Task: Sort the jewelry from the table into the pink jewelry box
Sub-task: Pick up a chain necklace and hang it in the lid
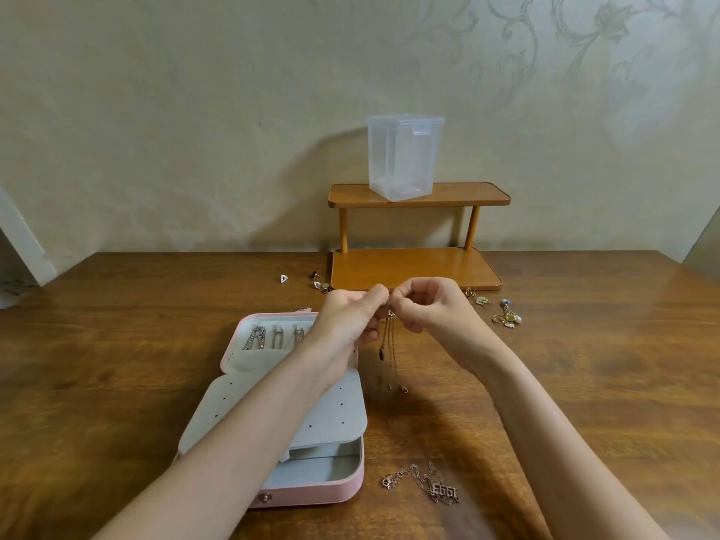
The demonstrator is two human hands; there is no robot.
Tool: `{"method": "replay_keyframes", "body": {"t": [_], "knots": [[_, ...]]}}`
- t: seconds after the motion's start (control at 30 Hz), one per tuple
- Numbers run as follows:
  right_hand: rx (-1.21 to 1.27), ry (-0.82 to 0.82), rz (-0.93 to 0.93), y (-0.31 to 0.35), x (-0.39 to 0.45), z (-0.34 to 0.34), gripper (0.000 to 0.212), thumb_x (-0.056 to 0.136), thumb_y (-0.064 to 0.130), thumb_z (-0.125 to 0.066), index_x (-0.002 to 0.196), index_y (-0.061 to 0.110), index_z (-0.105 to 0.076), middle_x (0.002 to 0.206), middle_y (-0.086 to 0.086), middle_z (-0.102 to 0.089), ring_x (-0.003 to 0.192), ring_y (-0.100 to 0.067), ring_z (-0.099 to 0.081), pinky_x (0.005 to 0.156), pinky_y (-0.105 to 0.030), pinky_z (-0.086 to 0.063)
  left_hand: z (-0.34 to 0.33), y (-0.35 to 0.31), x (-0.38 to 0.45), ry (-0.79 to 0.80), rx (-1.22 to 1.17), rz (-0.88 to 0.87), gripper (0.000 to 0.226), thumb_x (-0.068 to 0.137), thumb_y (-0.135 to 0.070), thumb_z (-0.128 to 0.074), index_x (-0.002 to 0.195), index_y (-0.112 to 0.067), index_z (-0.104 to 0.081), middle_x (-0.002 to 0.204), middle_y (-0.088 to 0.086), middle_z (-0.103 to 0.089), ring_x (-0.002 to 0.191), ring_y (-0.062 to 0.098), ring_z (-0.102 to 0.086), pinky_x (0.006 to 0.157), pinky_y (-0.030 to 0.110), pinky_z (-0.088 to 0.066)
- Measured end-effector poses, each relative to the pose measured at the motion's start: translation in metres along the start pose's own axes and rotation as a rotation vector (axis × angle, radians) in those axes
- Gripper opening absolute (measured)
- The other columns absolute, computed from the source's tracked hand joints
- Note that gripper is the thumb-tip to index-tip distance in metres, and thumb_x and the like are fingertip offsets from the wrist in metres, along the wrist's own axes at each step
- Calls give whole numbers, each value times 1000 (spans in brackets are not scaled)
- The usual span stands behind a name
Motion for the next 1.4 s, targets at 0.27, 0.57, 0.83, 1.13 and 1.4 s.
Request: {"method": "replay_keyframes", "body": {"t": [0.27,0.57,0.83,1.13,1.4], "knots": [[-339,60,81,15,2,3,17,78,0,-63,66,11,-58,57,5,-51,46,1,-42,48,-11,-34,-2,-5,-3,119,89,-16,21,89,-15,-50,71,-9,-59,62,2,-47,58,11,-42,51,20,-40],[-443,144,136,29,3,2,20,75,0,-66,68,16,-56,70,-1,-61,63,-8,-55,61,-27,-50,12,-30,-11,235,784,-535,4,84,-14,-63,85,-12,-65,72,-4,-59,68,8,-53,61,19,-44],[-125,209,50,26,-1,7,23,83,-4,-61,87,13,-45,74,-3,-62,66,-6,-58,64,-18,-48,15,-17,-5,182,251,-202,13,90,-14,-57,82,-10,-66,73,-1,-63,71,6,-60,65,18,-52],[-317,190,52,29,2,10,32,80,-3,-65,90,18,-43,78,-8,-65,69,-13,-58,68,-23,-51,8,-8,-8,147,32,-82,6,87,-8,-60,90,-10,-64,75,0,-61,71,8,-57,65,17,-51],[-202,180,34,28,1,15,30,82,-3,-64,94,14,-43,78,-10,-66,69,-18,-59,62,-24,-48,14,-16,-6,270,130,-102,17,82,-13,-68,96,-18,-61,94,2,-72,89,10,-64,66,18,-50]]}}
Point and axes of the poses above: each hand's wrist, its own x-axis towards the middle knuckle, its own z-axis out of the back of the hand, y = z × x, the point moved 4 cm from there along x, towards the middle knuckle
